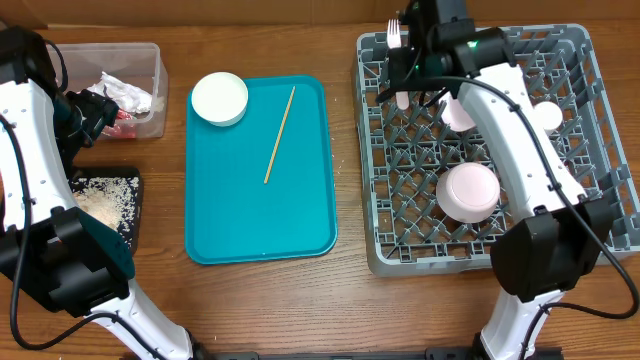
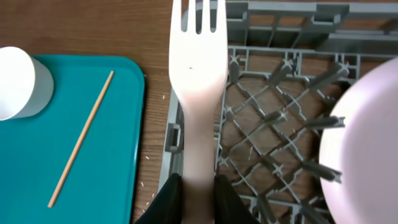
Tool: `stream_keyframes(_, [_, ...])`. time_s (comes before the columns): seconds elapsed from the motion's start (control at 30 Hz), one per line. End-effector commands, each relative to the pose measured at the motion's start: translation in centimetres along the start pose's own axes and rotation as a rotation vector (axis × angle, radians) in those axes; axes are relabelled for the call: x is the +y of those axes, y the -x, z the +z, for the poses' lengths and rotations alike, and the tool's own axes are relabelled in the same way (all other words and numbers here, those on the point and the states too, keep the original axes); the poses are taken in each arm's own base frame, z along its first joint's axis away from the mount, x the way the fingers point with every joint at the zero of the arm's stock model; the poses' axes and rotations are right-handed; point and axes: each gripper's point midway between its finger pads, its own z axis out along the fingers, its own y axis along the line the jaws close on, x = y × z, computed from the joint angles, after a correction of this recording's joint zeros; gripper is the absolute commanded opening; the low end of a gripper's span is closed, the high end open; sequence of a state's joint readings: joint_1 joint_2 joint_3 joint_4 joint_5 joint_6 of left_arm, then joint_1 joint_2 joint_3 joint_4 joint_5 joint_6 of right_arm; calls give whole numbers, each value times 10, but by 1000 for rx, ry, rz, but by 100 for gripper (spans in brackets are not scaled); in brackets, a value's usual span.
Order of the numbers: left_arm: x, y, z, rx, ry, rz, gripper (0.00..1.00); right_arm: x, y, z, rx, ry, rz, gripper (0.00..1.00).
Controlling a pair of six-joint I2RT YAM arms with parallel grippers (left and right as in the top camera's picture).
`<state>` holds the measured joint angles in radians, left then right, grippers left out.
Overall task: Sort waste into correct bins and load items into the dishwasher rack
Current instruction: 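Insert the white fork into the rack's upper left area, then return the right gripper to the wooden chopstick on the teal tray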
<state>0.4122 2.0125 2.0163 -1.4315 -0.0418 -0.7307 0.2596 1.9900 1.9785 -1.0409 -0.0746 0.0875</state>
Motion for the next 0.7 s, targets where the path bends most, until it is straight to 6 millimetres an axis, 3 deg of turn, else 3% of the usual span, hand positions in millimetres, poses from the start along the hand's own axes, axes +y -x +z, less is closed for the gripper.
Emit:
stream_keyframes(0.0, [-1, -1, 2, -3, 10, -3, 100, 11, 1, 18, 17, 75, -41, 11])
stream_keyframes(0.1, [-1, -1, 2, -3, 10, -3, 100, 14, -5, 36, 48, 98, -38, 16])
stream_keyframes(0.17, [-1, -1, 2, -3, 10, -3, 100, 16, -8, 47, 64, 98, -42, 34])
stream_keyframes(0.27, [-1, -1, 2, -3, 10, -3, 100, 16, -9, 53, 68, 95, -32, 71])
stream_keyframes(0.3, [-1, -1, 2, -3, 10, -3, 100, 16, -10, 53, 69, 95, -32, 77])
stream_keyframes(0.47, [-1, -1, 2, -3, 10, -3, 100, 17, -11, 49, 78, 98, 0, 82])
stream_keyframes(0.67, [-1, -1, 2, -3, 10, -3, 100, 60, -8, 25, 69, 239, 100, 83])
